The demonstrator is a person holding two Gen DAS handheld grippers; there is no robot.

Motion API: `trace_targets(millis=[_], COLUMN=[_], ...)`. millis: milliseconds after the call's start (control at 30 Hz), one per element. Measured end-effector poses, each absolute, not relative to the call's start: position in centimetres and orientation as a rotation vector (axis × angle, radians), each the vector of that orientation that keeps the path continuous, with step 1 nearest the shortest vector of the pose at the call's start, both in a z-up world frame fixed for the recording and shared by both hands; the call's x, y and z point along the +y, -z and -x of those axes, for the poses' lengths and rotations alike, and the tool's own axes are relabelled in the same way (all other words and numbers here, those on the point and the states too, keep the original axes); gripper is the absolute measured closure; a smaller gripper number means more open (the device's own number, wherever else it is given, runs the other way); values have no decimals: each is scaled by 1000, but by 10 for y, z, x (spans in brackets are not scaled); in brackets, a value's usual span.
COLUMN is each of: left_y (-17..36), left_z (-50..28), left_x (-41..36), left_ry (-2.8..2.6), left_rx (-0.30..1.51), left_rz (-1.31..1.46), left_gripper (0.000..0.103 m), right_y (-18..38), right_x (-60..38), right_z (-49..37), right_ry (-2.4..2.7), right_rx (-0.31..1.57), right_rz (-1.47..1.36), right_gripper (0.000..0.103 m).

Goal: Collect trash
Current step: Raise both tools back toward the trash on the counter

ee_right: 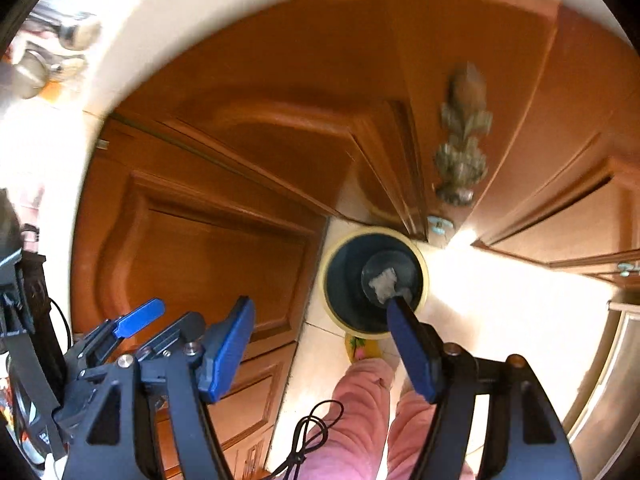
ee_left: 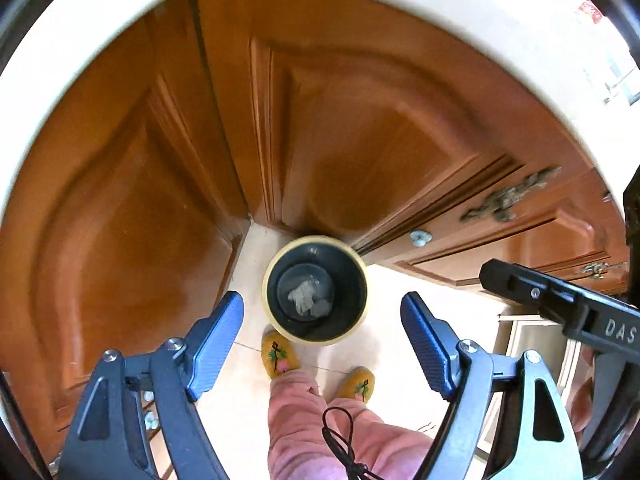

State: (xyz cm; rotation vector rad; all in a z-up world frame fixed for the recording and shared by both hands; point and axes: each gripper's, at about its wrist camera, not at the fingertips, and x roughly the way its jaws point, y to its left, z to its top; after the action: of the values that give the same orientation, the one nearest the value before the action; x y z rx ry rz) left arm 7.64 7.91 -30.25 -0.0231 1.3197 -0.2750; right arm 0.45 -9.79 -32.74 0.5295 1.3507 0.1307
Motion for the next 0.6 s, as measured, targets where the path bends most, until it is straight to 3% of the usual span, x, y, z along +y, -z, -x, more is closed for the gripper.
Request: trace_targets(millis=[233,433,600], left_y=[186,86,31], left_z=[-86,-110,-137], left_x=[67,60,38], left_ry=[317,346,404], left_rx=[1156,995,902], left_rz=[-14,-15,-30], left_gripper=[24,24,24], right_y=[235,138,74], right_x=[-97,-111,-129], right_z=[-3,-9,-17], right_ry=[-191,-173,-108], right_rx=[1241,1024,899], right_rz=[-466,-386,-356], right_gripper=[34,34,34])
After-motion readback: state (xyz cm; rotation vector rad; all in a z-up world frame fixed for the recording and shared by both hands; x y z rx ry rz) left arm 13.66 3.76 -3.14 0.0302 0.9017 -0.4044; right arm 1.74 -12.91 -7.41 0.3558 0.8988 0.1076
